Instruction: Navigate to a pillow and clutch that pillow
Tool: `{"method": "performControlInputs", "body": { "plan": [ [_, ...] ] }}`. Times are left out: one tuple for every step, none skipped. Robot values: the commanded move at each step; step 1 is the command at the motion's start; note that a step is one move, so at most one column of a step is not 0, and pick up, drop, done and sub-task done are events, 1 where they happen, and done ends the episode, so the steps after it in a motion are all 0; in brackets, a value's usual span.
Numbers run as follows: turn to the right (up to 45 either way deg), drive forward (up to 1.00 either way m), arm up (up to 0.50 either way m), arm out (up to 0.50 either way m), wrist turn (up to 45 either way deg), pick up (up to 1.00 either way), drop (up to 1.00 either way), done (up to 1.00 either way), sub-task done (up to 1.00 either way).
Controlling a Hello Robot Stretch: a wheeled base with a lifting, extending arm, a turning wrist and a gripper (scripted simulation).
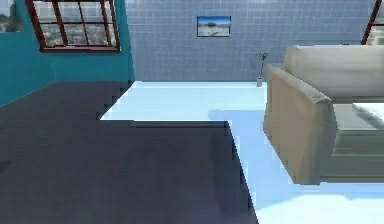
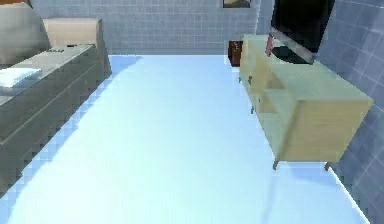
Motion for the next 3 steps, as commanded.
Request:
{"method": "performControlInputs", "body": {
  "plan": [
    [45.0, 0.00, 0.00, 0.00, 0.0, 0.00, 0.00, 0.00, 0.00],
    [12.0, 0.00, 0.00, 0.00, 0.0, 0.00, 0.00, 0.00, 0.00],
    [0.0, 1.00, 0.00, 0.00, 0.0, 0.00, 0.00, 0.00, 0.00]
  ]
}}
